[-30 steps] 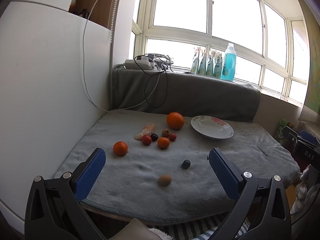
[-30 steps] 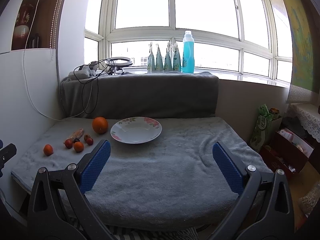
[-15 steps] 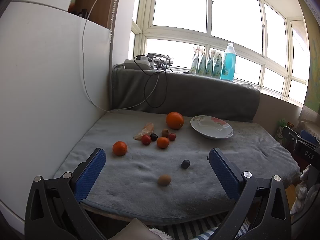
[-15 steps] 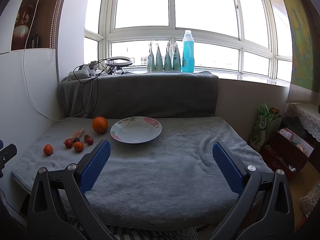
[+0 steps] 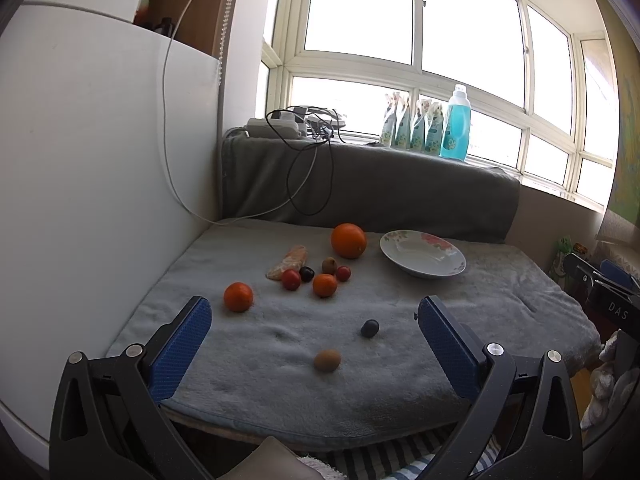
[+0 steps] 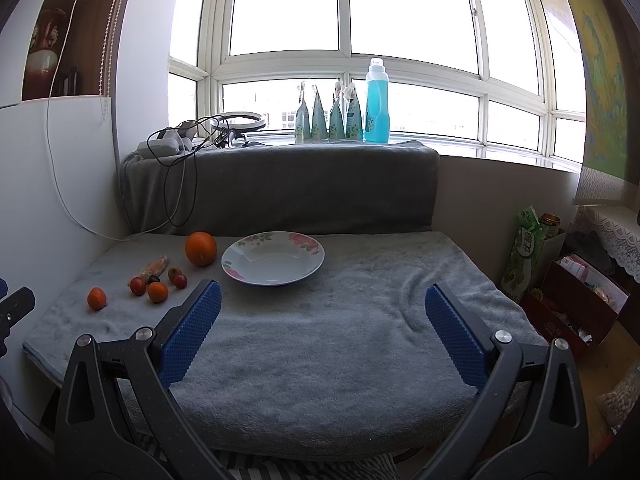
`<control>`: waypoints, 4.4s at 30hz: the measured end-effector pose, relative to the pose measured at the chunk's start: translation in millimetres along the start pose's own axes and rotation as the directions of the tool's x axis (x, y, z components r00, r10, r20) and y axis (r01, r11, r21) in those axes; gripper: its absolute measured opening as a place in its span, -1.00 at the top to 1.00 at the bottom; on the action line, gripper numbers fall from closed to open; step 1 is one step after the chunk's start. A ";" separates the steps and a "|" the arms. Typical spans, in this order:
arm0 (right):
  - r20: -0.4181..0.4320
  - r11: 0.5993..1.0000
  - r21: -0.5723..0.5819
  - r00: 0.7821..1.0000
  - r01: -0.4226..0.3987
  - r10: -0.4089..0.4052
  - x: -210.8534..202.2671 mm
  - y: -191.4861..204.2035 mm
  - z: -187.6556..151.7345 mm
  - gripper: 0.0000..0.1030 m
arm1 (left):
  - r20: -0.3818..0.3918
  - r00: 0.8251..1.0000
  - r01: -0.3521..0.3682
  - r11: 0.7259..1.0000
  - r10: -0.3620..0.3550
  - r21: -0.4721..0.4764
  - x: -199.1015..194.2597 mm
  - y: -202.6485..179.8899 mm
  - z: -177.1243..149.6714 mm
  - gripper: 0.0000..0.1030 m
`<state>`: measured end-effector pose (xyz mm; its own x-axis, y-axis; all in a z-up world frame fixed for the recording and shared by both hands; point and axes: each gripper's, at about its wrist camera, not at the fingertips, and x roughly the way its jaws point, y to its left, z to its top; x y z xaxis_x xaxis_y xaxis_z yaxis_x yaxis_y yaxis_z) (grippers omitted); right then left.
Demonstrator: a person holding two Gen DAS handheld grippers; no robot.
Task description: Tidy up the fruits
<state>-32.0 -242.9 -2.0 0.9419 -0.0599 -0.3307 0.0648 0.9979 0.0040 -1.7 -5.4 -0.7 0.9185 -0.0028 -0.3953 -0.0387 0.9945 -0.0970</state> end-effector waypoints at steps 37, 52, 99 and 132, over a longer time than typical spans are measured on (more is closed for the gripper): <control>-0.095 0.986 -0.030 0.982 -0.165 0.161 44.2 16.1 -3.5 -1.00 | -0.093 0.995 -0.045 0.999 0.043 -0.015 29.4 27.8 -15.5 -0.99; -0.278 0.900 -0.100 0.881 -0.424 0.384 105.8 76.9 -20.4 -0.83 | -0.256 0.963 0.056 0.994 -0.077 -0.088 74.0 33.3 -38.9 -0.40; -0.578 0.730 -0.034 0.610 -0.682 0.543 186.5 169.3 -58.0 0.52 | -0.386 0.903 0.150 0.981 -0.188 -0.127 128.3 15.3 -61.7 0.50; -0.406 0.884 0.019 0.805 -0.467 0.433 246.6 56.1 29.2 0.53 | -0.288 0.913 0.289 0.957 -0.287 -0.037 192.7 -36.7 8.6 0.50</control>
<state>213.5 -202.5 -55.8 0.6521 0.3945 -0.6474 -0.3761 0.9098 0.1755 180.1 -41.6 -65.5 0.7367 -0.3183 -0.5966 0.2141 0.9467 -0.2408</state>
